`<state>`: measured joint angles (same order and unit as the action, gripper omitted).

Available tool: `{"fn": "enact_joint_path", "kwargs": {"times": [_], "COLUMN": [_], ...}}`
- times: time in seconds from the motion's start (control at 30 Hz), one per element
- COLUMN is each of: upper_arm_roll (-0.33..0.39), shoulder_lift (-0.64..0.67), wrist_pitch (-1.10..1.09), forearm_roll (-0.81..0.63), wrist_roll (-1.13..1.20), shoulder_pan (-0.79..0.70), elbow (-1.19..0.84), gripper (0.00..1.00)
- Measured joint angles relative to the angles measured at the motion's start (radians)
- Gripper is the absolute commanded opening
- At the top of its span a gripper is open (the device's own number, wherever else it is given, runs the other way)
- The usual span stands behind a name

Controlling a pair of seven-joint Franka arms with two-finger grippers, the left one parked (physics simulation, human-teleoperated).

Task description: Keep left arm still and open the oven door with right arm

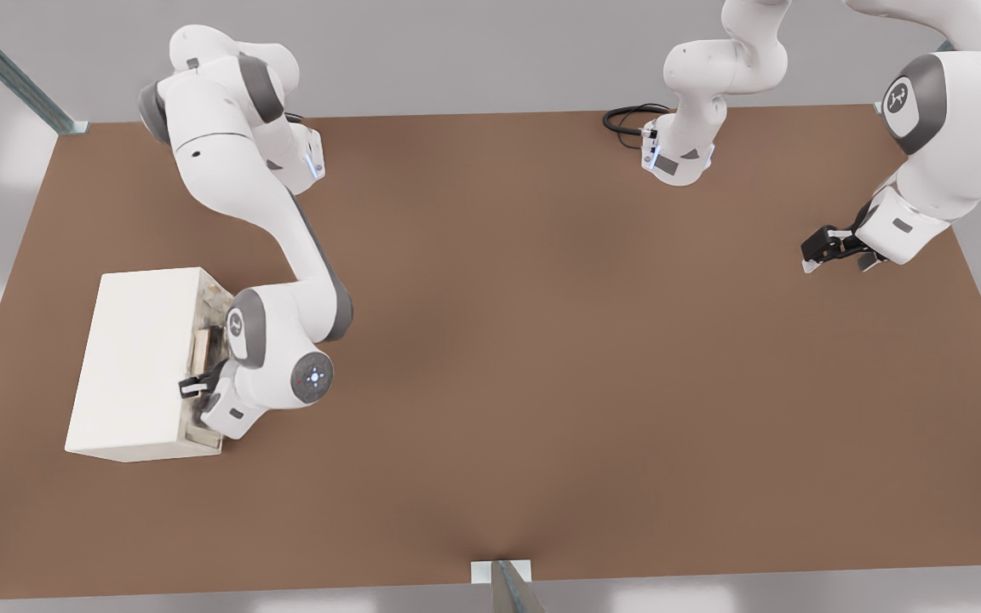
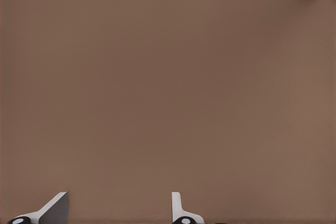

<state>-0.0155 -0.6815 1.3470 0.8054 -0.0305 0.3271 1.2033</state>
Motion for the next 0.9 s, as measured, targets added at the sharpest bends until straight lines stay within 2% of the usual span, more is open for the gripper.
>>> {"fn": "enact_joint_path", "kwargs": {"times": [0.23, 0.33, 0.6, 0.9], "upper_arm_roll": [0.006, 0.027, 0.071, 0.079], "shoulder_lift": [0.092, 0.104, 0.106, 0.108], "wrist_pitch": [0.028, 0.062, 0.126, 0.149], "forearm_roll": [0.011, 0.019, 0.030, 0.029], "wrist_roll": [-0.150, -0.215, -0.360, -0.462], "shoulder_pan": [0.013, 0.013, 0.021, 0.011], "elbow": [0.263, 0.315, 0.402, 0.432], "gripper": [0.00, 0.00, 0.00, 0.00]}}
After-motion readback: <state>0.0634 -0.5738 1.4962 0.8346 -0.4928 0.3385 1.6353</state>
